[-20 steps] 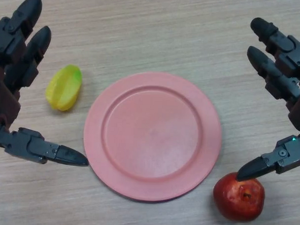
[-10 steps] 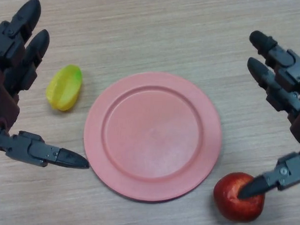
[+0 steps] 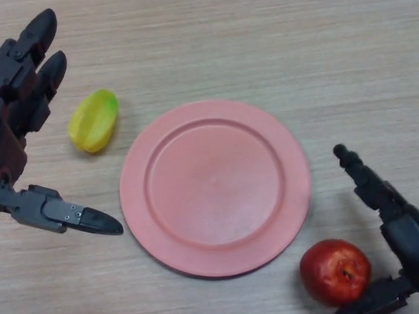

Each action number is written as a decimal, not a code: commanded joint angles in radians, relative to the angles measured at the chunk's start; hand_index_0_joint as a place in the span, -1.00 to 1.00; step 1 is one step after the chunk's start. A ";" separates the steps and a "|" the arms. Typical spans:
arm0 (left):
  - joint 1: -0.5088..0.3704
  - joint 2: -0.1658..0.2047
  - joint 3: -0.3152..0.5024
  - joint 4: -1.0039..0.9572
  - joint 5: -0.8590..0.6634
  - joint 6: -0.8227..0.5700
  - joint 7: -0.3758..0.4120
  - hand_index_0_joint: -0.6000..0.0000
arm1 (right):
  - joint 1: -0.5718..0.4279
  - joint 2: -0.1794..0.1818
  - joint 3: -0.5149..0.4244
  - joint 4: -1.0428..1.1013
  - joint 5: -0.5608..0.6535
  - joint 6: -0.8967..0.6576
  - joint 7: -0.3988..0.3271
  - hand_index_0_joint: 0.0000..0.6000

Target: Pick up the red apple and place it on the plate

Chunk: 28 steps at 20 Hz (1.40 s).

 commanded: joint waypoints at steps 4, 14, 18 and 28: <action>-0.007 0.026 0.068 -0.041 -0.017 -0.175 0.017 1.00 | 0.012 -0.031 -0.013 -0.050 0.019 -0.082 -0.075 0.99; 0.011 0.017 0.072 -0.042 -0.019 -0.195 0.015 1.00 | -0.088 -0.022 -0.005 -0.358 0.154 0.232 0.084 1.00; 0.010 0.019 0.072 -0.054 -0.030 -0.182 0.009 1.00 | -0.326 0.012 0.149 -0.264 0.103 0.351 0.053 1.00; 0.041 0.016 0.130 -0.098 -0.074 -0.155 -0.013 1.00 | -0.446 0.048 0.336 -0.176 0.024 0.607 -0.009 -1.00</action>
